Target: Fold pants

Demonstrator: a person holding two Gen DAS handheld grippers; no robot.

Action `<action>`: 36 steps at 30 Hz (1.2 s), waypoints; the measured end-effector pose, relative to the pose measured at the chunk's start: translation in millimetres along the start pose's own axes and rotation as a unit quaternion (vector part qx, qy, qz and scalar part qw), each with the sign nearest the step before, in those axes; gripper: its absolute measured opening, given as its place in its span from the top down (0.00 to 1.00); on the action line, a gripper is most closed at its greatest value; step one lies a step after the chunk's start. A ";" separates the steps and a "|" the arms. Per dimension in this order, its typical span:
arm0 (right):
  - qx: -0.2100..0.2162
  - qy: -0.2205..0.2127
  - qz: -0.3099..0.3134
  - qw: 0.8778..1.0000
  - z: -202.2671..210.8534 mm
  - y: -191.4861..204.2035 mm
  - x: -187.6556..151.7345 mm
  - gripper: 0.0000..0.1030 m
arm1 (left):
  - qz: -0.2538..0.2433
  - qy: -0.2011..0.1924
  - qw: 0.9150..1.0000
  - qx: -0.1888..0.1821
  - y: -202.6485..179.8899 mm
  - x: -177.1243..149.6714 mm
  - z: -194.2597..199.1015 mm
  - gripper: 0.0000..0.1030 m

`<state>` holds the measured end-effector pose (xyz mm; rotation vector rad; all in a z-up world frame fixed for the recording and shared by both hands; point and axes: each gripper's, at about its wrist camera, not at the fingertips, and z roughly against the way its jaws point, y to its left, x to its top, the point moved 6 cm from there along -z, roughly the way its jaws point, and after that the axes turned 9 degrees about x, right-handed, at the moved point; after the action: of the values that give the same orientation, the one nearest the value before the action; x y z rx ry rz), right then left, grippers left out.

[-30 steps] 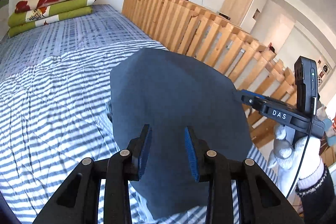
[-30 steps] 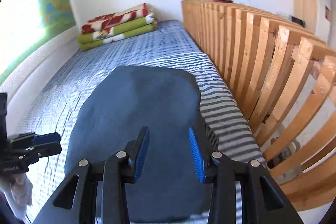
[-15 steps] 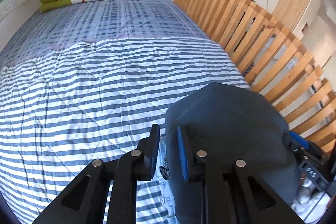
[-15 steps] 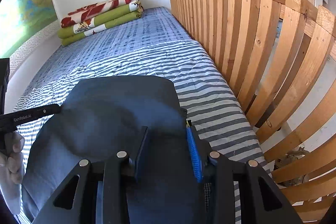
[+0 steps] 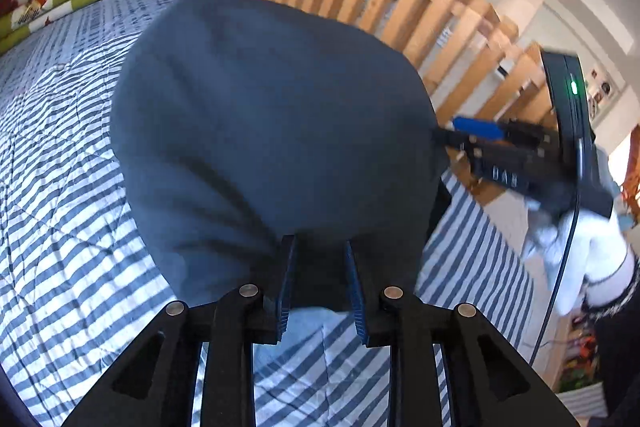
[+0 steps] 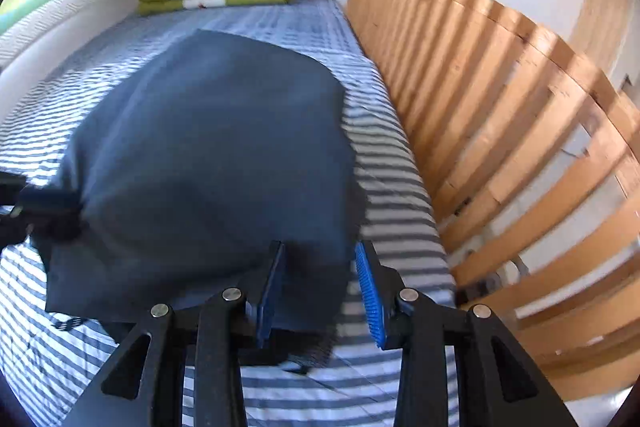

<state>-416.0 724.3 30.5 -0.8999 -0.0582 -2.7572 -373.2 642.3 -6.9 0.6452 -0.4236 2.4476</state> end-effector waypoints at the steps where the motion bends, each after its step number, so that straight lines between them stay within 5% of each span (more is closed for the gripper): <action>1: -0.014 0.004 -0.020 1.000 2.8 -10.6 -3.9 0.69 | -0.013 0.012 1.000 -0.004 -10.0 -11.9 -0.5 0.74; 6: -0.008 -0.003 -0.077 0.997 37.0 -16.2 -22.1 0.69 | -0.028 0.026 0.999 0.007 -28.0 -56.2 24.7 0.74; 13: 0.072 -0.050 -0.098 0.991 97.6 46.9 -62.1 0.66 | 0.043 -0.048 0.996 0.055 4.8 -91.4 113.2 0.73; 17: 0.115 -0.068 -0.094 0.987 129.6 106.0 -88.4 0.66 | 0.075 -0.071 0.990 0.095 37.3 -119.0 165.7 0.59; 21: 0.157 -0.087 -0.113 0.977 158.7 158.6 -116.0 0.55 | 0.091 -0.080 0.985 0.120 56.2 -156.0 198.4 0.47; 26: 0.122 -0.104 -0.083 0.984 183.6 213.4 -144.6 0.46 | 0.110 -0.092 0.978 0.150 79.1 -212.0 236.0 0.35; 29: 0.136 -0.096 -0.092 0.982 193.7 237.8 -160.3 0.38 | 0.133 -0.102 0.973 0.160 94.3 -239.5 258.6 0.29; 36: 0.114 -0.095 -0.079 0.986 216.7 278.0 -182.1 0.37 | 0.138 -0.124 0.964 0.189 102.3 -273.4 304.2 0.24</action>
<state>-82.4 517.7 89.1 -1.1318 -0.4874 -2.7207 -129.6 310.9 86.0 1.1282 -0.1450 2.7510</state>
